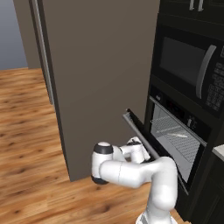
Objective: Place the fish on the rack of the oven, and slide the rack back inside. Close the oven door.
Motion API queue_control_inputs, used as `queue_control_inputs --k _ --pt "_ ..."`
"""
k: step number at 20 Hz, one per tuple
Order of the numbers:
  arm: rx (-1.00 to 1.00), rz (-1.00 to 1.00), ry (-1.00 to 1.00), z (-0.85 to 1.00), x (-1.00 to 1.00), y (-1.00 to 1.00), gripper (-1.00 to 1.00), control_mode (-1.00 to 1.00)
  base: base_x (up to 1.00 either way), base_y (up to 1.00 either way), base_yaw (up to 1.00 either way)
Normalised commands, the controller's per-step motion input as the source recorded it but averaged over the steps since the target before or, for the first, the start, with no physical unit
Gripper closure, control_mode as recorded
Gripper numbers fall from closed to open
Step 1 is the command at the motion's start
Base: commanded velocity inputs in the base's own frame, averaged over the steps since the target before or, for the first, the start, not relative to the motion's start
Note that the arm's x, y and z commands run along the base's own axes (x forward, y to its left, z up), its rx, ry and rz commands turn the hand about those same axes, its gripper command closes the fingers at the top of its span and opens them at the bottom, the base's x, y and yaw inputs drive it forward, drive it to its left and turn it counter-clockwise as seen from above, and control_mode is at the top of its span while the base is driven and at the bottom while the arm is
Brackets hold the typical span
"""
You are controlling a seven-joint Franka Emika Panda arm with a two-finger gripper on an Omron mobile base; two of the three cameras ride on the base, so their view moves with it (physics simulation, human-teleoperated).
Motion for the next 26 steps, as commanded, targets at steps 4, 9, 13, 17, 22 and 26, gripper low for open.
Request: queue_control_inputs --k 4,9,13,17,22,26 --pt "-0.14 -0.24 -0.01 0.67 0.38 -1.0 -1.0 -1.0 0.0 0.0 0.0" --pt "-0.11 -0.23 -0.08 0.52 0.38 -1.0 -1.0 -1.0 0.0 0.0 0.0" --pt "-0.08 -0.2 -0.11 0.34 0.5 -1.0 -1.0 -1.0 0.0 0.0 0.0" --pt "-0.03 -0.16 -0.11 0.16 0.66 -1.0 -1.0 -1.0 0.0 0.0 0.0" --pt "0.0 -0.1 -0.05 0.0 0.65 -1.0 -1.0 -1.0 0.0 0.0 0.0" --pt "0.0 -0.01 0.0 -0.31 0.51 -1.0 -1.0 -1.0 0.0 0.0 0.0"
